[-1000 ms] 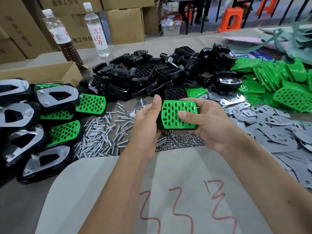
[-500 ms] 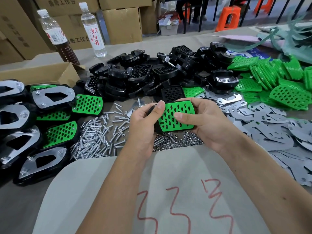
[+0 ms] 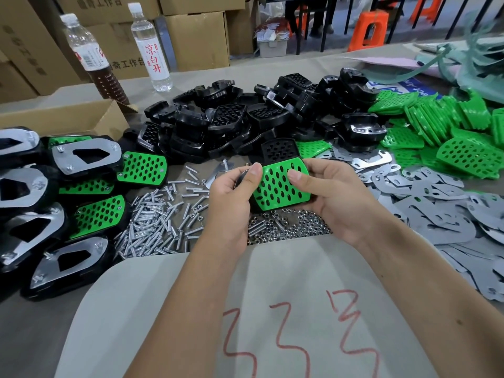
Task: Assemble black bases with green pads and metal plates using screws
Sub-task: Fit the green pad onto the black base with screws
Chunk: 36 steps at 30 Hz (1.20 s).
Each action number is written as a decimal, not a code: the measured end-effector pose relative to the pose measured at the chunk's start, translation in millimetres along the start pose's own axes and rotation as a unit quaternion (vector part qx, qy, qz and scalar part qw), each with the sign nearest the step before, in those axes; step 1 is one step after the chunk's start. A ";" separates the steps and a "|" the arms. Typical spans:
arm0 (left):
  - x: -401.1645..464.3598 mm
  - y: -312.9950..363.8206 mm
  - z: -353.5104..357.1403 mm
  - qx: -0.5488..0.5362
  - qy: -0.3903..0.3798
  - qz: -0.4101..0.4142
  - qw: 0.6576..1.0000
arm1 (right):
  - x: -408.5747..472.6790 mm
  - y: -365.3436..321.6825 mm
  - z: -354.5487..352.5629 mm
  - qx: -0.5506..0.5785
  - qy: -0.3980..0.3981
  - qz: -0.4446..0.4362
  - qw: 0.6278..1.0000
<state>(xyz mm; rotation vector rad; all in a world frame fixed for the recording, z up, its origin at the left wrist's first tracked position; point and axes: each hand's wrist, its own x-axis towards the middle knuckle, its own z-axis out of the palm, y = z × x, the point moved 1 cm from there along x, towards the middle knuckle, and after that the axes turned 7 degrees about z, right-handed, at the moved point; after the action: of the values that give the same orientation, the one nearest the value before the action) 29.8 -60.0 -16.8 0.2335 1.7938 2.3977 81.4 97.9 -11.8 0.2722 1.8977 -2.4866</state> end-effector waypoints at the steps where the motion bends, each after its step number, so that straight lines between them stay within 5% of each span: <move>1: 0.1 0.2 -0.8 -0.009 -0.008 -0.004 1.000 | 0.0 0.2 -0.4 0.001 -0.005 -0.001 1.000; 24: 3.0 -6.2 2.1 0.013 0.046 0.024 0.999 | 7.2 9.9 -4.0 -0.060 0.031 -0.080 0.995; 32: 4.1 -3.2 -4.9 -0.024 -0.043 -0.016 0.999 | 4.0 5.4 -9.6 -0.035 0.007 -0.095 0.995; 36: 4.5 -2.2 -8.6 0.068 -0.086 0.013 0.994 | 1.7 4.6 -7.7 -0.098 0.026 -0.113 0.988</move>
<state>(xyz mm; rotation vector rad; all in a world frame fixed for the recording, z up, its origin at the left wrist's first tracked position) 23.6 -66.5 -21.1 0.4676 1.8858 2.1972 81.2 104.3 -18.4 0.1280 2.2946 -2.4157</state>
